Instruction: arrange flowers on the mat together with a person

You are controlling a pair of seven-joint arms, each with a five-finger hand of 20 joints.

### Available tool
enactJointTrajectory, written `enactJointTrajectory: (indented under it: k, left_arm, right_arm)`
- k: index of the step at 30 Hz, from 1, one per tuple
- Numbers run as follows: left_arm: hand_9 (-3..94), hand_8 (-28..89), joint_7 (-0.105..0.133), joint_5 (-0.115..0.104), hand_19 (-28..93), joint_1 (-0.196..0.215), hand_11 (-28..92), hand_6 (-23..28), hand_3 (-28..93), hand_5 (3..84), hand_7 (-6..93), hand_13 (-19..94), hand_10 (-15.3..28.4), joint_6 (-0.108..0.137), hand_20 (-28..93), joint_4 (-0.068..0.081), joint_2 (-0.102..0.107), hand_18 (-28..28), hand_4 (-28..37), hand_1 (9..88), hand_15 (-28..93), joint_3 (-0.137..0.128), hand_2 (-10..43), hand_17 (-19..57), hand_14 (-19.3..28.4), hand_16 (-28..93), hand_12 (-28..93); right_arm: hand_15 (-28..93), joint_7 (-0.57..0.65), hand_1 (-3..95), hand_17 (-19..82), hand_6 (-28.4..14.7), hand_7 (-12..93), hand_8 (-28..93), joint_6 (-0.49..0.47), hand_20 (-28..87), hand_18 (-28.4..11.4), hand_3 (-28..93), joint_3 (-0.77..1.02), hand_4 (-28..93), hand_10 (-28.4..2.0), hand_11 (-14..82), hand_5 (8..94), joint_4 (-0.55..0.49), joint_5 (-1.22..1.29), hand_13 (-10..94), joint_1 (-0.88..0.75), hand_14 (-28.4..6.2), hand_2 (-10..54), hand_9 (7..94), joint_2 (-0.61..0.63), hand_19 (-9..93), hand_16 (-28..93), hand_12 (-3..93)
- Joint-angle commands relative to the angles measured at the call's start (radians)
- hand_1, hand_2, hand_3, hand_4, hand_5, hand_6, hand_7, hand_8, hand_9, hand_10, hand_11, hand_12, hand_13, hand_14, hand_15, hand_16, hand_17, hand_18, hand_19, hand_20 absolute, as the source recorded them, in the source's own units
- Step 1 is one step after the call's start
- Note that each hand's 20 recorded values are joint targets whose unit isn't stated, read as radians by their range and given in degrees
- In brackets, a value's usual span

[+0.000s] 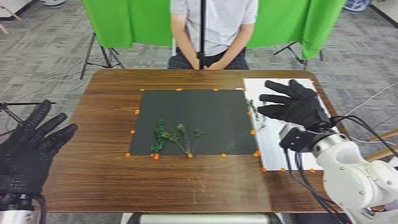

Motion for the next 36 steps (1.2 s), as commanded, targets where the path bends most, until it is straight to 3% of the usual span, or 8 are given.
enactJointTrajectory:
  k: [1,2,19,25,27,31,32,36]
  left_arm:
    - [28.8,-8,0.016,-0.023,44,0.028,14,2.9,74,29.7,8.6,23,13.8,0.019,18,-0.004,0.016,21.9,-28.3,14.8,40,0.002,6.3,-6.3,21.8,-4,13]
    - [28.8,-8,0.002,-0.015,44,0.022,14,2.9,74,29.7,8.6,23,13.8,0.015,18,-0.004,0.01,21.9,-28.3,14.9,40,0.003,6.4,-6.4,21.8,-4,13]
    - [29.1,-8,0.013,-0.034,43,0.03,15,3.4,74,29.9,8.8,22,14.2,0.029,18,-0.007,0.021,21.7,-28.3,15.5,40,0.005,6.6,-6.6,21.9,-5,13]
    - [29.2,-8,-0.007,-0.015,43,0.019,15,3.4,74,29.7,8.8,22,14.2,0.021,18,-0.007,0.002,21.6,-28.3,15.6,40,0.011,6.7,-6.6,22.0,-5,13]
    - [29.2,-8,0.005,-0.022,43,0.024,15,3.4,74,29.7,8.8,22,14.3,0.027,18,-0.008,0.015,21.6,-28.3,15.6,40,0.012,6.7,-6.6,22.0,-5,13]
    - [29.2,-8,-0.009,-0.012,43,0.015,15,3.6,74,29.7,8.9,22,14.3,0.021,18,-0.008,0.005,21.5,-28.3,15.7,40,0.012,6.7,-6.7,22.0,-5,13]
    - [29.2,-8,0.0,-0.018,43,0.022,15,3.6,74,29.7,8.9,22,14.3,0.026,18,-0.009,0.009,21.5,-28.3,15.7,40,0.011,6.7,-6.8,22.0,-5,13]
    - [29.3,-8,-0.026,-0.002,43,0.008,15,3.6,74,29.7,8.9,22,14.3,0.016,18,-0.006,-0.013,21.3,-28.3,15.7,40,0.014,6.7,-6.8,22.0,-5,12]
  right_arm:
    - [44,-0.005,16.1,7,-1.4,12,-11,-0.013,12,-28.4,73,-0.007,-24,-20.0,12.2,50.3,0.0,-0.001,41,0.002,-23.3,10.4,51.0,-0.002,52,11,14.4]
    - [44,-0.004,16.1,7,-1.4,12,-11,-0.014,12,-28.4,73,-0.003,-24,-19.9,12.2,50.4,-0.001,0.0,41,-0.003,-23.2,10.4,51.1,-0.003,52,11,14.5]
    - [43,0.0,16.1,7,-1.5,11,-11,-0.006,12,-28.4,73,-0.007,-24,-19.8,12.2,50.6,-0.002,0.0,41,0.001,-23.2,10.3,51.4,-0.006,52,11,14.5]
    - [44,-0.003,16.3,7,-1.5,11,-11,-0.006,12,-28.4,73,-0.007,-24,-19.9,12.3,50.8,-0.001,0.005,41,-0.002,-23.2,10.2,51.7,-0.005,52,11,14.5]
    - [44,-0.007,16.4,7,-1.4,12,-11,-0.009,12,-28.4,73,-0.004,-24,-19.9,12.3,50.9,-0.001,0.004,41,-0.008,-23.2,10.2,51.7,-0.002,52,11,14.5]
    - [44,-0.01,16.4,7,-1.4,12,-11,-0.002,13,-28.4,73,-0.005,-24,-19.6,12.4,51.2,-0.002,0.006,41,-0.01,-23.2,10.2,51.9,-0.001,51,11,14.5]
    - [44,-0.009,16.4,7,-1.3,12,-11,-0.005,13,-28.4,73,-0.008,-24,-19.6,12.4,51.2,0.0,0.006,41,-0.006,-23.2,10.2,52.0,-0.001,51,11,14.4]
    - [44,-0.003,16.5,7,-1.3,12,-12,-0.011,13,-28.4,73,-0.001,-24,-19.6,12.4,51.4,-0.001,-0.002,41,-0.01,-23.1,10.2,52.1,-0.004,51,11,14.4]
